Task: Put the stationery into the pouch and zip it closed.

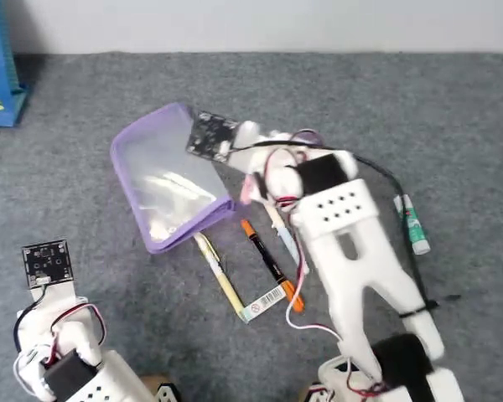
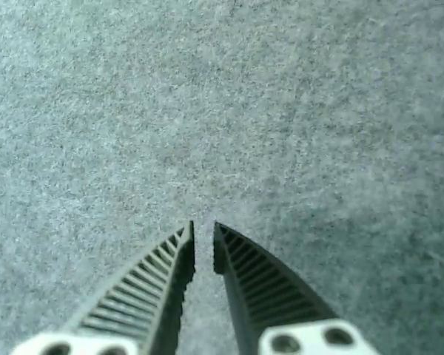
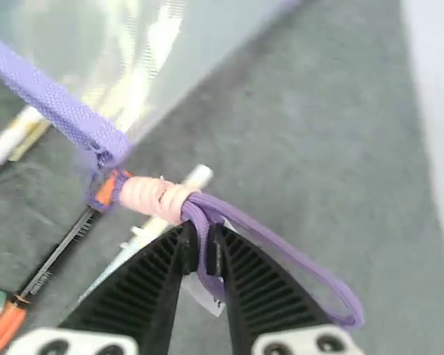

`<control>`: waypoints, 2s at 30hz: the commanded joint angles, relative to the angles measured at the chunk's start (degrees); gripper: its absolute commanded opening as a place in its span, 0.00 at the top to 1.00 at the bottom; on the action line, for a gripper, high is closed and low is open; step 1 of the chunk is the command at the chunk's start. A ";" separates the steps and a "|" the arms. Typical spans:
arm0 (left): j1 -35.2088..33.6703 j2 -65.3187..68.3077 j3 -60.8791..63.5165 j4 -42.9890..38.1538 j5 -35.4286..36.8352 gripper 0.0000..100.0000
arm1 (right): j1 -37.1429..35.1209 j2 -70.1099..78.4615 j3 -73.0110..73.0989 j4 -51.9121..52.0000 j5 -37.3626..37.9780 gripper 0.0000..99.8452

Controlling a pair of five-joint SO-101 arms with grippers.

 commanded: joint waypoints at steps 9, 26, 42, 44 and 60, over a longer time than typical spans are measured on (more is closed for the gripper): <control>-0.18 -0.88 -0.66 -0.09 -0.53 0.95 | 8.92 -3.82 7.38 10.77 -0.70 0.99; -0.18 -0.88 -0.57 -0.09 -0.53 0.95 | 13.05 -4.09 17.14 8.75 -5.27 0.82; 2.73 -0.88 0.75 -0.18 -0.62 0.95 | 6.64 10.59 19.25 -6.29 -9.14 0.82; 2.73 -0.88 0.75 -0.18 -0.62 0.95 | 6.64 13.58 18.29 -6.37 -8.97 0.82; 2.73 -0.88 0.75 -0.18 -0.62 0.95 | 6.20 19.47 16.35 -10.95 -8.88 0.88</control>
